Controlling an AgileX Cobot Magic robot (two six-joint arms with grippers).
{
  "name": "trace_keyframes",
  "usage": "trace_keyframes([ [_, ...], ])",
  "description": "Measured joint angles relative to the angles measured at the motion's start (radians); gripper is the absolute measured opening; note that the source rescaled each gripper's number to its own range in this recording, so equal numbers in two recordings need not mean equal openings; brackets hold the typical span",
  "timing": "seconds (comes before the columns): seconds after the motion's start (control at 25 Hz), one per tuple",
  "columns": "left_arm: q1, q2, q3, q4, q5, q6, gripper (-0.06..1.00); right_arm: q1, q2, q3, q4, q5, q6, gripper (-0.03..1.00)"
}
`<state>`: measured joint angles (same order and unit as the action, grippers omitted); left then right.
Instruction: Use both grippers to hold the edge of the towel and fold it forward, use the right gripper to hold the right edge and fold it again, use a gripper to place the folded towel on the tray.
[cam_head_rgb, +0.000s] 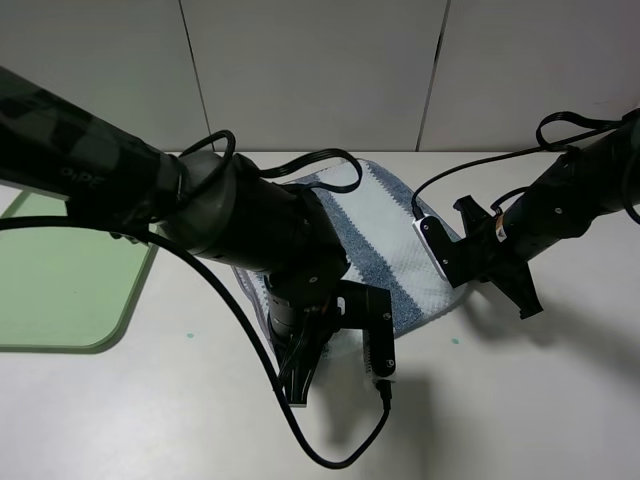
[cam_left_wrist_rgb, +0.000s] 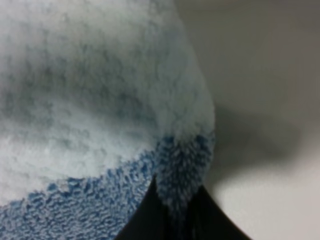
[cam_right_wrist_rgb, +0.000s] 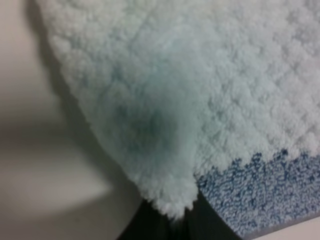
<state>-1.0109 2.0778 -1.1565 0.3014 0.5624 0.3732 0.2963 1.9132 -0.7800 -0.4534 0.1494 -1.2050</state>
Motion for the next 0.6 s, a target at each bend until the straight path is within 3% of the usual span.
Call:
trace_keyframes([
  [0.32, 0.000, -0.012, 0.000, 0.000, 0.022, -0.018, 0.00, 0.000, -0.010, 0.001, 0.003, 0.012, 0.001, 0.00],
  [0.6, 0.000, -0.035, -0.020, -0.005, 0.084, -0.039, 0.00, 0.000, -0.056, 0.012, 0.018, 0.087, 0.001, 0.00],
])
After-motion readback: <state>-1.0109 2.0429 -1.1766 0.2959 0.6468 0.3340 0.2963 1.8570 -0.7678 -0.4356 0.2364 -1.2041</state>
